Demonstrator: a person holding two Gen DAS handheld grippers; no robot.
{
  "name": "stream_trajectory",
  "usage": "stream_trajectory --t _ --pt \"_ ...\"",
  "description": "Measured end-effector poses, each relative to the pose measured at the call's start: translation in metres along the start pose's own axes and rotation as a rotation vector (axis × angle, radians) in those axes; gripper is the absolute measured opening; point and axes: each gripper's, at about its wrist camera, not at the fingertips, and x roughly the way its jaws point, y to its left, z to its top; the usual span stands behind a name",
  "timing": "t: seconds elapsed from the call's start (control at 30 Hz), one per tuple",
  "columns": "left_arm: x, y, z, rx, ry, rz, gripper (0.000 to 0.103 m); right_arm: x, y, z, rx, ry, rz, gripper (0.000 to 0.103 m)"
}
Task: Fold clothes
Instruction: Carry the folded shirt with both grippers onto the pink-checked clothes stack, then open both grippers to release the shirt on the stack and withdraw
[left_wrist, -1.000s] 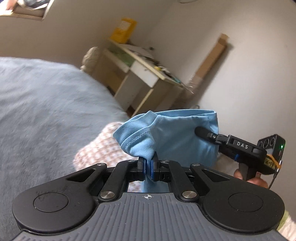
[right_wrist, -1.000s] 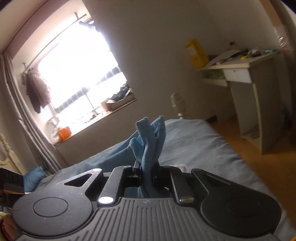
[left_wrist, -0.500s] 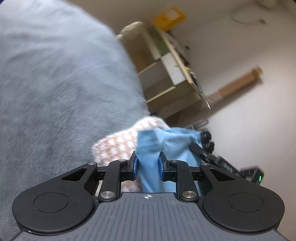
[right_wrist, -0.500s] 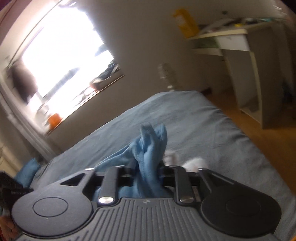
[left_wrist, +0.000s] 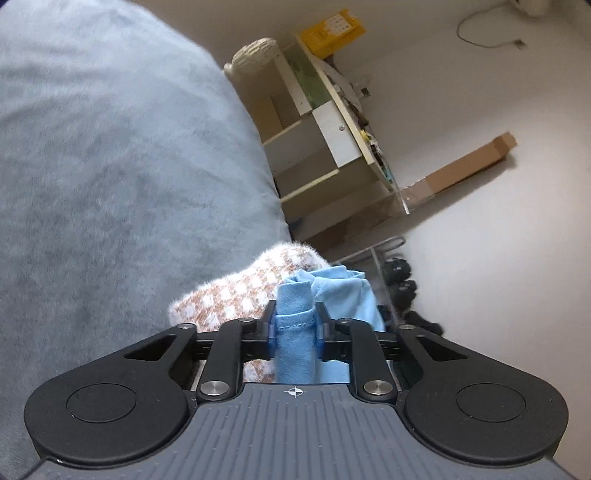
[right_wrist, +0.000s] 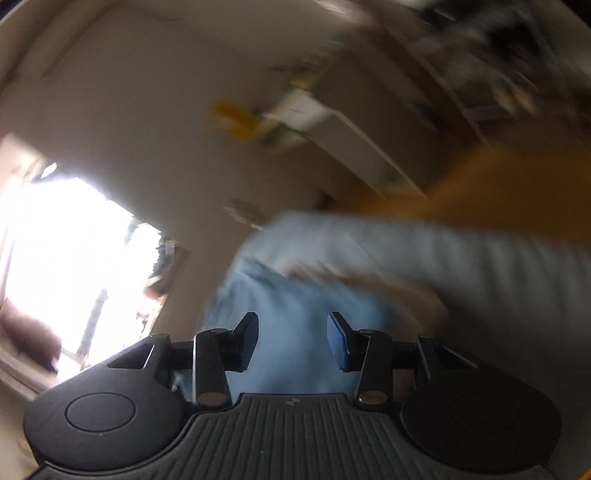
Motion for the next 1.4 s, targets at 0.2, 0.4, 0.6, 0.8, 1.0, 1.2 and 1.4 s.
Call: stream_trajectory --t 0.2,0.4,0.6,0.8,1.0,1.2,1.4 --pt "-0.003 -0.011 0.006 0.035 -0.063 0.037 0.005 0.01 -0.027 -0.041 0.145 0.024 0.031 0.043" --pt "0.007 0.0 0.013 0.007 -0.066 0.071 0.005 0.024 -0.021 -0.048 0.152 0.042 0.066 0.042" --pt "0.011 0.01 0.014 -0.009 -0.045 0.102 0.016 0.025 -0.019 -0.053 0.124 0.022 -0.002 0.042" --pt "-0.022 0.006 0.021 0.003 -0.154 0.142 0.035 0.012 0.02 -0.047 -0.077 -0.083 -0.078 0.041" --pt "0.014 -0.075 0.01 0.331 -0.007 0.0 0.04 0.046 0.068 -0.047 -0.352 -0.118 -0.098 0.039" --pt "0.11 -0.081 0.002 0.4 0.167 0.099 0.038 0.084 0.076 -0.067 -0.533 -0.122 -0.17 0.037" --pt "0.087 -0.066 0.031 0.254 0.009 0.04 0.039 0.077 0.072 -0.068 -0.58 -0.22 -0.395 0.033"
